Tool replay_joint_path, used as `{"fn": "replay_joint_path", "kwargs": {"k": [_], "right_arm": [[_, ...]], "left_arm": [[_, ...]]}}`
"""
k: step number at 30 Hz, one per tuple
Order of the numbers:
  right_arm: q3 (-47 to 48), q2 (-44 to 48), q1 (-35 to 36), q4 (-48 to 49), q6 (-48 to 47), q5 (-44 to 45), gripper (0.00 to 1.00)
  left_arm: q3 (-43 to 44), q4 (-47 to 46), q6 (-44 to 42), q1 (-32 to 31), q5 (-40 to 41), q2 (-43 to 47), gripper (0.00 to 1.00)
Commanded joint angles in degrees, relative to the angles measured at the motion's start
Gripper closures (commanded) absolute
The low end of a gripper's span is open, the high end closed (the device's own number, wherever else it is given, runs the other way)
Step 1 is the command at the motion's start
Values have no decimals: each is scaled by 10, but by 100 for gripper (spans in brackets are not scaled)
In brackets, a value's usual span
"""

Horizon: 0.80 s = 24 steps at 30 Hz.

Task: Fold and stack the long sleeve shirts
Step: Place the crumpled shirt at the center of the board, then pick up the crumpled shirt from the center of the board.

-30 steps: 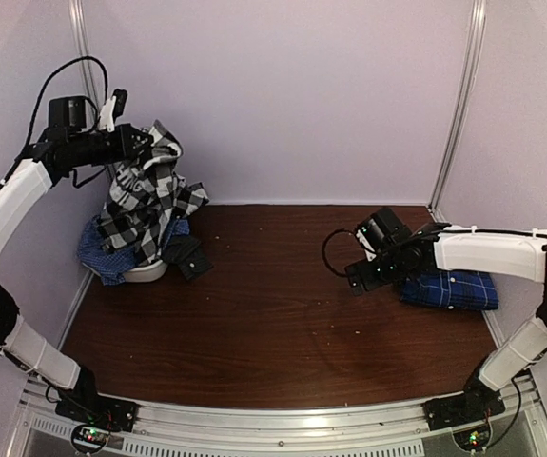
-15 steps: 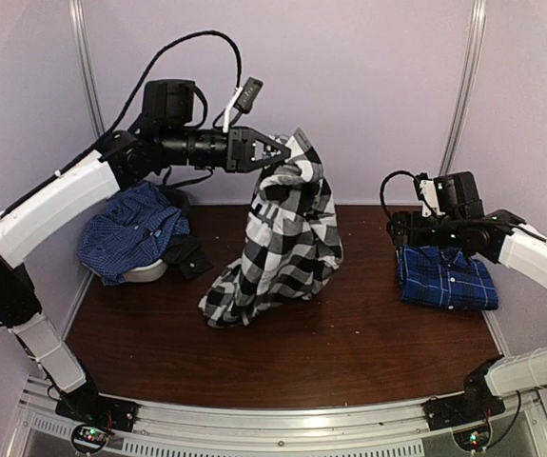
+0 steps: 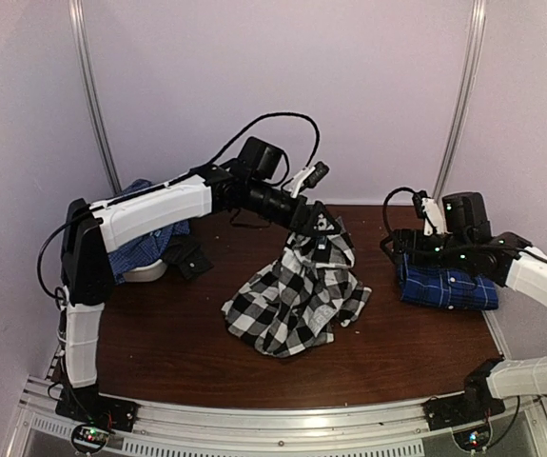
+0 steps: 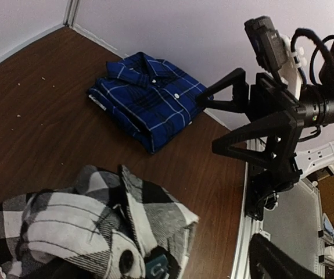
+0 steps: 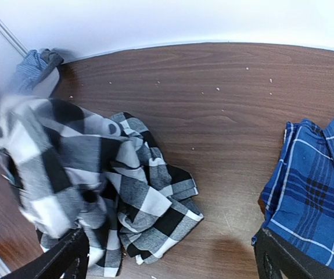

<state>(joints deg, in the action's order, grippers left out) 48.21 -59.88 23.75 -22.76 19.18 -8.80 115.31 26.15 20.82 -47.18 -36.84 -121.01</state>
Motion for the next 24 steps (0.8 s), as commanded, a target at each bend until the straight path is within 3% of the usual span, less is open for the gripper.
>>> {"fn": "replay_joint_path", "kwargs": {"k": [1, 7, 14, 18, 21, 24], "right_arm": [[-19, 23, 2, 48, 15, -70, 0], [-26, 3, 52, 84, 23, -80, 0], [14, -102, 152, 103, 20, -21, 0], [36, -177, 171, 98, 19, 29, 2], [68, -224, 171, 80, 5, 73, 16], [124, -257, 167, 24, -7, 153, 41]], "left_arm": [[-24, 39, -107, -17, 37, 69, 2], [-172, 8, -147, -13, 181, 183, 2], [-274, -18, -129, -10, 264, 250, 2], [-329, -26, -103, -10, 279, 265, 2], [-393, -55, -86, -10, 270, 276, 2], [-466, -83, -74, -19, 267, 278, 2]]}}
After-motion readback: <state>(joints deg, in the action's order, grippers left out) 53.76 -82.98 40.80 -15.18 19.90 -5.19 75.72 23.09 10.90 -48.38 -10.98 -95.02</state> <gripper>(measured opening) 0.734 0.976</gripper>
